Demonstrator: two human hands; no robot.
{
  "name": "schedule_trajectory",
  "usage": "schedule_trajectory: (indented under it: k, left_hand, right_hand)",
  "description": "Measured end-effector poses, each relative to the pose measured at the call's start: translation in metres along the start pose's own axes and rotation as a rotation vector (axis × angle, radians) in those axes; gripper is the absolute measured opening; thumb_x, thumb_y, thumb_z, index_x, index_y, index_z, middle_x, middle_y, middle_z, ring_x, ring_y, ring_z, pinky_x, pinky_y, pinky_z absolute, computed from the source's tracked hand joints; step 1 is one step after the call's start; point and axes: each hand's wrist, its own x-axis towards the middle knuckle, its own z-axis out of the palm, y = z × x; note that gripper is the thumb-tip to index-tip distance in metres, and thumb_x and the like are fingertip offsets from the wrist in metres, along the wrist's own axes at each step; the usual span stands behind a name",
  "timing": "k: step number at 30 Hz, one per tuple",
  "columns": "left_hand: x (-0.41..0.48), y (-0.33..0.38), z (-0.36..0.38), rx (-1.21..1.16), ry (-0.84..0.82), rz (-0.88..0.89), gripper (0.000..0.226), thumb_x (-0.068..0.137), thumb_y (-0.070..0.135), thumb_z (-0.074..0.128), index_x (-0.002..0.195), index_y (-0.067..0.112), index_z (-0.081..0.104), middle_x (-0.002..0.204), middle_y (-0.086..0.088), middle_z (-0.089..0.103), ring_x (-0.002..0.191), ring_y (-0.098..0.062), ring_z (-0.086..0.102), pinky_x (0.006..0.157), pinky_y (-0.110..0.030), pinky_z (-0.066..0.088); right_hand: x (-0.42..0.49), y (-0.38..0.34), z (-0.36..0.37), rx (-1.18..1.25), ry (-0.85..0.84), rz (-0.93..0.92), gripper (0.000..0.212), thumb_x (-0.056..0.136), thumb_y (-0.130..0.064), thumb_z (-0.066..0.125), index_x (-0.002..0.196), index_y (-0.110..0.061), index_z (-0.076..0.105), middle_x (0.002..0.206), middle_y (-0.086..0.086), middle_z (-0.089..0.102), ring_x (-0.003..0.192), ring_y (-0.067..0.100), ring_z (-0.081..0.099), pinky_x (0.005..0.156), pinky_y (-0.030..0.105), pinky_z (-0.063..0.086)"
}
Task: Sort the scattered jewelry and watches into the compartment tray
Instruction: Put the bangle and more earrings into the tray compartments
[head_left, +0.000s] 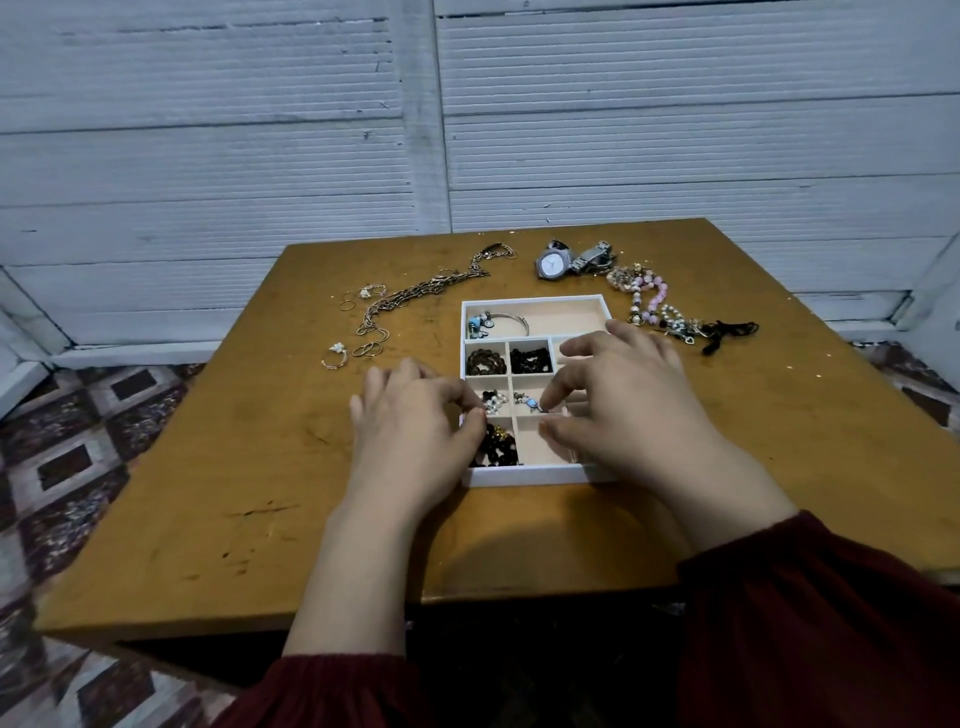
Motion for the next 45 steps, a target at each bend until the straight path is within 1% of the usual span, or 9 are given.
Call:
schedule_trajectory:
  k: [9, 21, 25, 28, 31, 34, 40, 42, 45]
  left_hand:
    - [0.001, -0.002, 0.001, 0.002, -0.023, 0.017, 0.017, 0.089, 0.045, 0.053, 0.094, 0.035, 0.066, 0.095, 0.009, 0.039, 0.097, -0.013, 0.025, 0.076, -0.032, 0.02]
    - [0.002, -0.002, 0.001, 0.016, -0.033, 0.032, 0.018, 0.092, 0.044, 0.051, 0.102, 0.038, 0.065, 0.101, 0.011, 0.038, 0.11, -0.019, 0.031, 0.084, -0.034, 0.025]
    - [0.002, -0.003, 0.002, -0.041, -0.015, 0.003, 0.015, 0.09, 0.043, 0.053, 0.1, 0.037, 0.063, 0.1, 0.011, 0.039, 0.109, -0.018, 0.033, 0.079, -0.031, 0.022]
    - [0.002, -0.005, 0.002, -0.119, 0.054, -0.015, 0.014, 0.088, 0.041, 0.055, 0.099, 0.033, 0.06, 0.101, 0.009, 0.043, 0.109, -0.019, 0.037, 0.079, -0.031, 0.022]
    - [0.002, -0.006, 0.002, -0.175, 0.116, -0.026, 0.01, 0.087, 0.036, 0.057, 0.095, 0.031, 0.06, 0.099, 0.009, 0.042, 0.109, -0.02, 0.038, 0.079, -0.03, 0.023]
    - [0.001, -0.006, 0.003, -0.193, 0.148, -0.025, 0.009, 0.087, 0.032, 0.057, 0.093, 0.028, 0.062, 0.099, 0.009, 0.041, 0.109, -0.019, 0.038, 0.079, -0.029, 0.021]
    - [0.002, -0.007, 0.004, -0.197, 0.169, -0.016, 0.009, 0.086, 0.03, 0.058, 0.093, 0.026, 0.063, 0.1, 0.009, 0.041, 0.109, -0.018, 0.036, 0.078, -0.027, 0.018]
    - [0.002, -0.007, 0.005, -0.199, 0.163, -0.014, 0.008, 0.086, 0.03, 0.058, 0.091, 0.026, 0.062, 0.1, 0.008, 0.042, 0.108, -0.018, 0.038, 0.079, -0.029, 0.021]
    - [0.002, -0.008, 0.005, -0.268, 0.126, -0.009, 0.003, 0.084, 0.025, 0.058, 0.086, 0.026, 0.058, 0.088, 0.008, 0.056, 0.095, -0.02, 0.052, 0.077, -0.033, 0.039]
  right_hand:
    - [0.007, -0.003, 0.004, -0.038, 0.012, -0.012, 0.007, 0.079, -0.037, 0.067, 0.085, -0.037, 0.07, 0.13, -0.016, 0.051, 0.14, 0.02, 0.02, 0.112, 0.038, 0.009]
    - [0.006, 0.0, 0.008, 0.009, 0.033, -0.018, 0.003, 0.078, -0.038, 0.067, 0.079, -0.037, 0.069, 0.126, -0.016, 0.053, 0.138, 0.018, 0.022, 0.111, 0.037, 0.011]
    - [0.003, -0.001, 0.007, 0.022, 0.067, -0.014, 0.009, 0.078, -0.043, 0.066, 0.085, -0.038, 0.069, 0.13, -0.013, 0.05, 0.139, 0.019, 0.021, 0.11, 0.036, 0.011]
    - [-0.002, -0.008, 0.007, 0.026, 0.092, 0.007, 0.02, 0.079, -0.052, 0.062, 0.072, -0.034, 0.067, 0.125, -0.012, 0.052, 0.138, 0.02, 0.02, 0.111, 0.038, 0.01]
    - [-0.005, -0.018, 0.011, -0.002, 0.036, 0.024, 0.033, 0.08, -0.059, 0.057, 0.064, -0.03, 0.063, 0.126, -0.012, 0.051, 0.14, 0.022, 0.011, 0.113, 0.043, 0.003]
    - [-0.007, -0.024, 0.016, -0.011, 0.0, 0.052, 0.037, 0.079, -0.061, 0.056, 0.071, -0.027, 0.07, 0.132, -0.01, 0.048, 0.141, 0.024, 0.004, 0.108, 0.042, -0.005]
    - [-0.008, -0.028, 0.018, 0.009, -0.021, 0.103, 0.035, 0.082, -0.054, 0.056, 0.076, -0.023, 0.072, 0.136, -0.009, 0.045, 0.143, 0.025, -0.001, 0.111, 0.046, -0.004]
    - [-0.01, -0.029, 0.019, 0.033, -0.021, 0.123, 0.033, 0.084, -0.052, 0.056, 0.072, -0.024, 0.07, 0.136, -0.009, 0.045, 0.143, 0.025, -0.001, 0.112, 0.047, -0.004]
    - [-0.011, -0.03, 0.02, 0.075, -0.017, 0.141, 0.029, 0.084, -0.049, 0.056, 0.064, -0.029, 0.06, 0.138, -0.009, 0.043, 0.143, 0.025, -0.001, 0.109, 0.043, -0.006]
